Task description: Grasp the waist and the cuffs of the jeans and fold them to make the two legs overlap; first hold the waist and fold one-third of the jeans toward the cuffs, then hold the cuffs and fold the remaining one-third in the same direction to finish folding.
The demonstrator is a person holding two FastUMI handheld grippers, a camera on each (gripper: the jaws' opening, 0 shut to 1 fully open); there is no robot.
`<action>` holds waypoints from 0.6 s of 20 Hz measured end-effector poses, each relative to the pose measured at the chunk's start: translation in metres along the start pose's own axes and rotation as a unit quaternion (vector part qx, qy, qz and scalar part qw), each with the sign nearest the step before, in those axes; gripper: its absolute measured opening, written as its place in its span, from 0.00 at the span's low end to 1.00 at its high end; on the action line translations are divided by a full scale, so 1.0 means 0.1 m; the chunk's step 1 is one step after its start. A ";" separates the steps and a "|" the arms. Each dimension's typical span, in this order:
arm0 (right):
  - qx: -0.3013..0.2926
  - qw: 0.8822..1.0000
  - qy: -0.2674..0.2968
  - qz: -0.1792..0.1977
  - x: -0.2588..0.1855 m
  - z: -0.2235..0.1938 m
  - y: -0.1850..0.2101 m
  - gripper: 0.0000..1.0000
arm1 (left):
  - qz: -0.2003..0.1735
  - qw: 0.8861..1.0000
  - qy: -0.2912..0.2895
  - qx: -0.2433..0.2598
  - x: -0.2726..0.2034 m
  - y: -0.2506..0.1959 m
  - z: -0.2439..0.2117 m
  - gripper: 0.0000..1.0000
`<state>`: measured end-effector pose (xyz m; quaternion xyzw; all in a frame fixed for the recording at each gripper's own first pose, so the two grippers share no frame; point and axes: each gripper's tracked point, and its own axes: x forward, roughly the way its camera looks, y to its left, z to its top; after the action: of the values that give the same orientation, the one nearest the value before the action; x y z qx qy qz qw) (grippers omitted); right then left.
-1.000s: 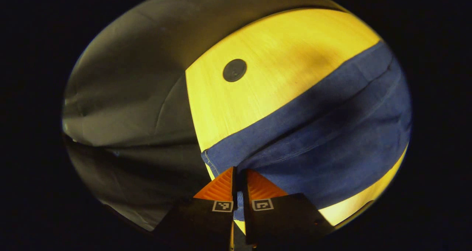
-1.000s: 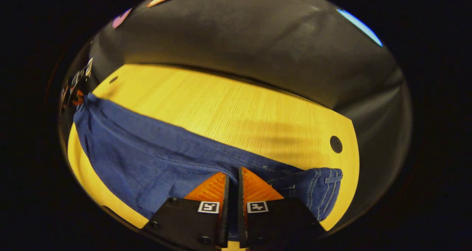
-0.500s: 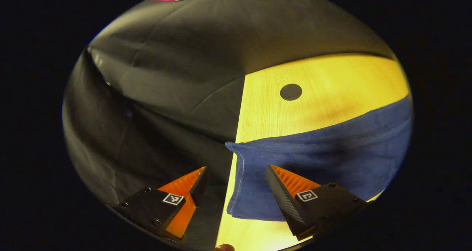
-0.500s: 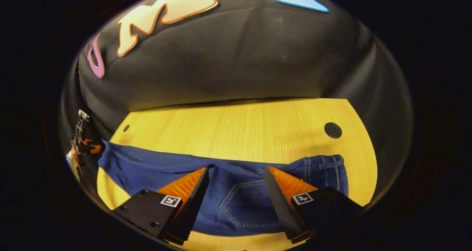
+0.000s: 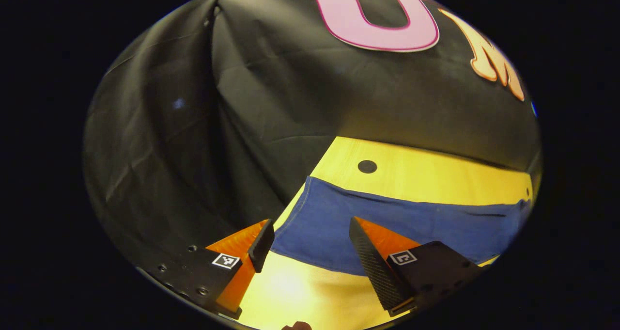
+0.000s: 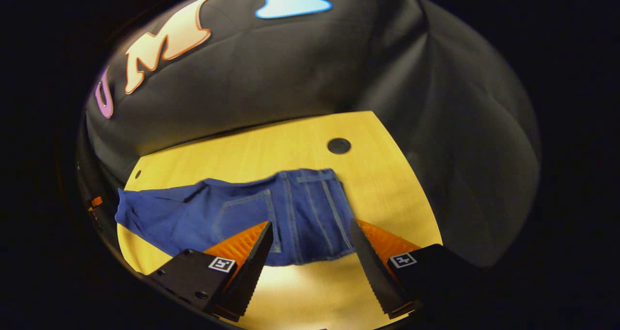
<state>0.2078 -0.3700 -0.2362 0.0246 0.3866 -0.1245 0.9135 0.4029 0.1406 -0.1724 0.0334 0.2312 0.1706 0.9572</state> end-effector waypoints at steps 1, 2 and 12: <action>0.005 1.000 0.004 -0.004 0.04 -0.06 -0.07 0.99 | -0.011 1.000 -0.004 -0.005 0.04 -0.02 -0.03 0.96; 0.010 1.000 0.012 -0.008 0.10 -0.13 -0.14 0.96 | -0.017 1.000 -0.007 -0.004 0.02 0.00 -0.03 0.96; 0.022 0.999 0.049 0.002 0.48 -0.38 -0.27 1.00 | -0.043 0.998 -0.034 0.034 -0.31 -0.36 0.20 0.96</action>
<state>0.2067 -0.4006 -0.2957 0.0513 0.4278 -0.1295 0.8931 0.3972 0.0966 -0.1464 0.0618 0.2058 0.1201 0.9692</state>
